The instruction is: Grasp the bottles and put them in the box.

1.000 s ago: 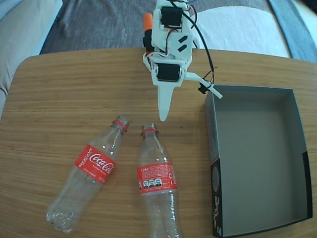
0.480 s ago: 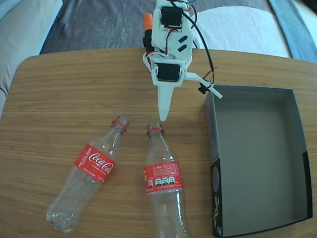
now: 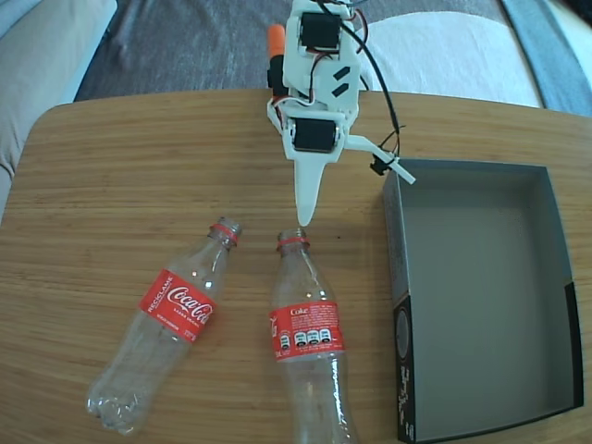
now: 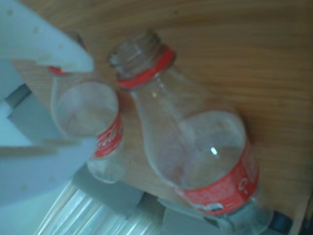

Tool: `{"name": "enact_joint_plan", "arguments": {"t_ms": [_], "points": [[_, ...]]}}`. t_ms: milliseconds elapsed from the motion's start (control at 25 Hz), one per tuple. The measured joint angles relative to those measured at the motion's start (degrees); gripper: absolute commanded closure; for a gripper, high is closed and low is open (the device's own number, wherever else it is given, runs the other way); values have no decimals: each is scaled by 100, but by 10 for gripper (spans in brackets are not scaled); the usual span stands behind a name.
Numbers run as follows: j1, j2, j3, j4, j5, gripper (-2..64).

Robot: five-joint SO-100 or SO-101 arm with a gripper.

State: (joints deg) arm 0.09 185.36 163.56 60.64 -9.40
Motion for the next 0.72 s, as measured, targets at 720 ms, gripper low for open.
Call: {"name": "enact_joint_plan", "arguments": {"t_ms": [720], "points": [[0, 0, 9, 0, 0, 494]]}}
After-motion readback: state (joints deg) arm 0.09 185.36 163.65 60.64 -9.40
